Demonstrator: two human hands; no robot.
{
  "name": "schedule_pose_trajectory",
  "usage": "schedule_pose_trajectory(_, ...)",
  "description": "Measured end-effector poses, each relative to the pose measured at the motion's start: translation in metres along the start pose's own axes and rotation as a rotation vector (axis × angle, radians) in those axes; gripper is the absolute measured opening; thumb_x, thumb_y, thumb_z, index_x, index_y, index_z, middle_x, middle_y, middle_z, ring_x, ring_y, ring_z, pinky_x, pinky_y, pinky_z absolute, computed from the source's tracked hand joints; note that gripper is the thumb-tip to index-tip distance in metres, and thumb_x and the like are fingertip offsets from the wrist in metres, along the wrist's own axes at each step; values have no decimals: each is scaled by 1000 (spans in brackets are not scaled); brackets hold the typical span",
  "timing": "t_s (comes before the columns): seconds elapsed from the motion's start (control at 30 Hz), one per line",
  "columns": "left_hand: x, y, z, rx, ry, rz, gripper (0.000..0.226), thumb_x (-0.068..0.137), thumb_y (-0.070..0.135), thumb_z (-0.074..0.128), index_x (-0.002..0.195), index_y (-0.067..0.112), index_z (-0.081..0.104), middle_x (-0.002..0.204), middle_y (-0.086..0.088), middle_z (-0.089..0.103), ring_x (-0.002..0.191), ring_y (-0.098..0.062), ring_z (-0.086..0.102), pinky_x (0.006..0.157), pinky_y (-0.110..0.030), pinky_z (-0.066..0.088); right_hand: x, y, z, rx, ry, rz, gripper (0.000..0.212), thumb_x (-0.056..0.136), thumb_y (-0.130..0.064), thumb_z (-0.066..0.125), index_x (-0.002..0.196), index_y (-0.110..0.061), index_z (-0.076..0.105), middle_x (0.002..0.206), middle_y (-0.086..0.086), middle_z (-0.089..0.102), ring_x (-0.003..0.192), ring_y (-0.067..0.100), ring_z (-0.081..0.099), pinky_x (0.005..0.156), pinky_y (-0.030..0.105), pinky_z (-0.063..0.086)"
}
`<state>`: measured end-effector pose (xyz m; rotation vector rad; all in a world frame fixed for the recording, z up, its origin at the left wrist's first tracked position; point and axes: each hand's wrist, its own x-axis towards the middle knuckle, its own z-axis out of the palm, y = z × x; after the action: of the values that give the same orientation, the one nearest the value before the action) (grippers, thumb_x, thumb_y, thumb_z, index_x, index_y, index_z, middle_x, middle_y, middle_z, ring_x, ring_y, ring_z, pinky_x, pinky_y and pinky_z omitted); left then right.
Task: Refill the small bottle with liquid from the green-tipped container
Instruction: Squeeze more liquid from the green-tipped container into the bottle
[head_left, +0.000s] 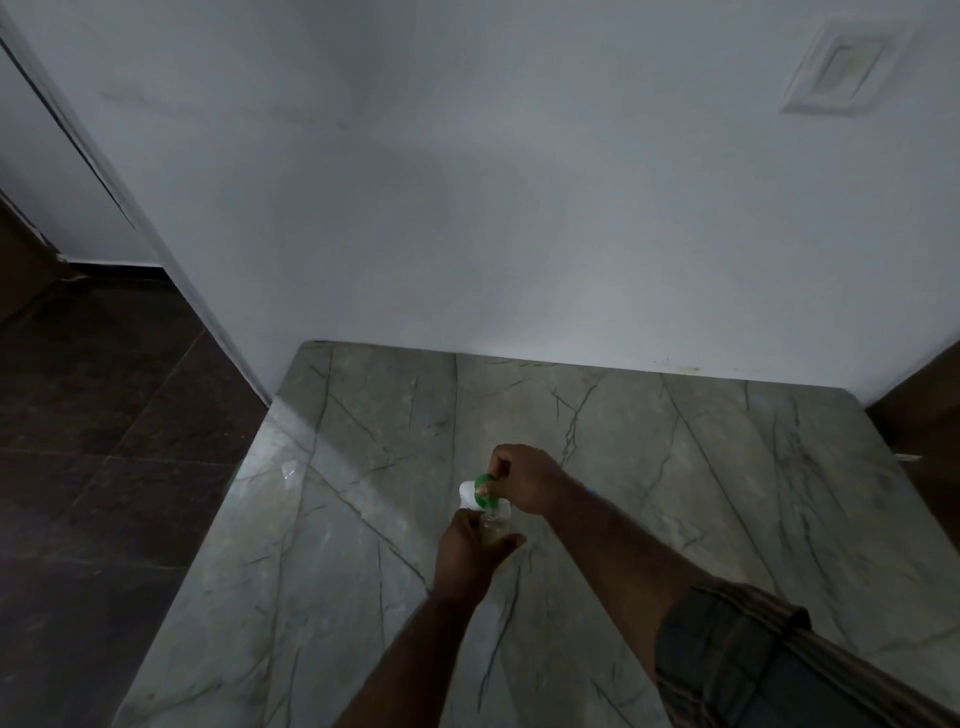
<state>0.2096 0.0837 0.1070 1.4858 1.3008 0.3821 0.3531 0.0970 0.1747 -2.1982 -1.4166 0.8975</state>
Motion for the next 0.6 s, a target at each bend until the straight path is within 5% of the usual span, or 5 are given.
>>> schedule_pose_trajectory(0.6,3,-1,2,-1,-12,14,52,70,37,86,109,21,56,103,6,65,90,-10,65,71,-22,55,1,2,-2,12,-13,30,24,77,-33,76,78,-20,56,82,-2,59,73,13,52,58,25,37)
